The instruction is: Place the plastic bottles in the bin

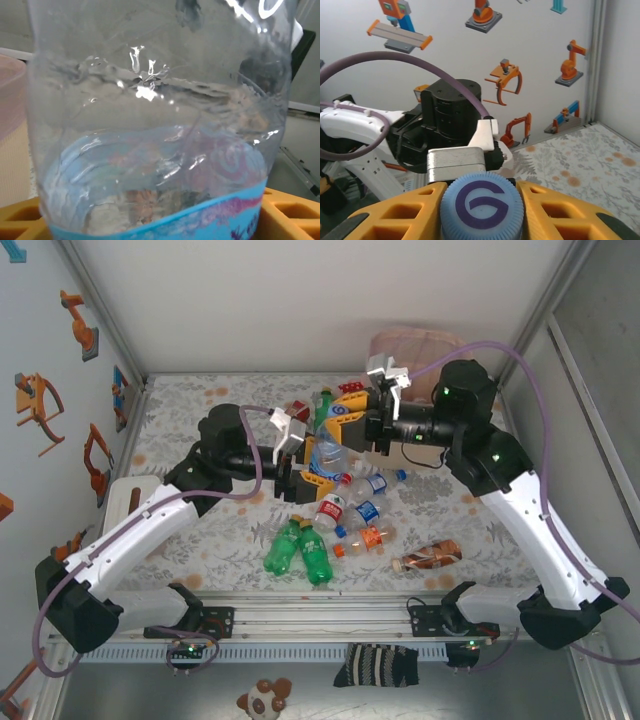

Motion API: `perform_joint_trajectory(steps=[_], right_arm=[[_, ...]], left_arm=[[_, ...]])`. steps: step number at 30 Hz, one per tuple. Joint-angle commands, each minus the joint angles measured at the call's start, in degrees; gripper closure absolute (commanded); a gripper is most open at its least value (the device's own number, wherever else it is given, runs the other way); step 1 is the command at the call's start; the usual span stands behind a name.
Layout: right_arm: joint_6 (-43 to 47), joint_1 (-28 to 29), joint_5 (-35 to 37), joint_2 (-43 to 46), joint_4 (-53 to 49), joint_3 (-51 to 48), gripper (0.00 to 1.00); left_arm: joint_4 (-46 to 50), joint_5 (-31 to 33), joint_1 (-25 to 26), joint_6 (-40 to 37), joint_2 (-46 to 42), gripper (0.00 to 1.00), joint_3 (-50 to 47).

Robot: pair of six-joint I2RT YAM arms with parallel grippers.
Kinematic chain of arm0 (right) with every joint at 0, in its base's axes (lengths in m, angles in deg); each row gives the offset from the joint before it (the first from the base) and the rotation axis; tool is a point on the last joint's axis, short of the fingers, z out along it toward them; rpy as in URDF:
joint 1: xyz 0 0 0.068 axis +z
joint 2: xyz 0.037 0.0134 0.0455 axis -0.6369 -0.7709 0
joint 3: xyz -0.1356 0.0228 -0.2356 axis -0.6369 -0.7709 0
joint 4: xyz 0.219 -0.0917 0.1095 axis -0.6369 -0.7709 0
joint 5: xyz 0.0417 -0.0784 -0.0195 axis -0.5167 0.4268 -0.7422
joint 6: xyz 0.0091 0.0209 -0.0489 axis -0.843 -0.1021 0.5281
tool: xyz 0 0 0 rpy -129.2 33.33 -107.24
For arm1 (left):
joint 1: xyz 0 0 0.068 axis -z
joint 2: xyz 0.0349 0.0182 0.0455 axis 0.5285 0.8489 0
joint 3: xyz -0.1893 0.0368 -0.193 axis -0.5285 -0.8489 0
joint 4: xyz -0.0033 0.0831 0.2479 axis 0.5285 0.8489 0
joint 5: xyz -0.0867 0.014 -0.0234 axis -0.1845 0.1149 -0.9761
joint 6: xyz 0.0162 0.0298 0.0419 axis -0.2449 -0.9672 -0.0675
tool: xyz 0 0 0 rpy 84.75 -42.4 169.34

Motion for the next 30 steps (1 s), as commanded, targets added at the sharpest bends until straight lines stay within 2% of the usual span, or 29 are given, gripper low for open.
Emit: perform_joint_trajectory(steps=[1,5,9,20,25,30], right_arm=[[3.6,-0.1,8.8,0.1,-4.5,3.6,0.62],[4.0,-2.7,14.4,-1.8,-9.8,7.7,0.63],[3.7,-6.7,18.2,-4.1,-13.5,11.6,0.63],[1.7,-21.4,35.7,-14.4,-21.8,24.9,0.65],[1.7,-25.2,43.7,-21.2,-27.0,33.5,0.66],[2.4,-27.4,48.6,-28.2,-31.5,40.5,0.66]], left_arm=[[1.6,2.5,0.4,-2.9,-3.0,0.23,0.0],[3.3,9.4,0.3,-4.7,-5.7,0.19,-2.1],[4.0,13.5,0.3,-5.3,-7.6,0.19,-3.7],[6.1,15.4,0.3,-5.5,-10.2,0.19,-4.9],[6.5,16.2,0.3,-5.5,-11.3,0.18,-5.6],[6.5,16.6,0.3,-5.4,-12.0,0.18,-6.0]])
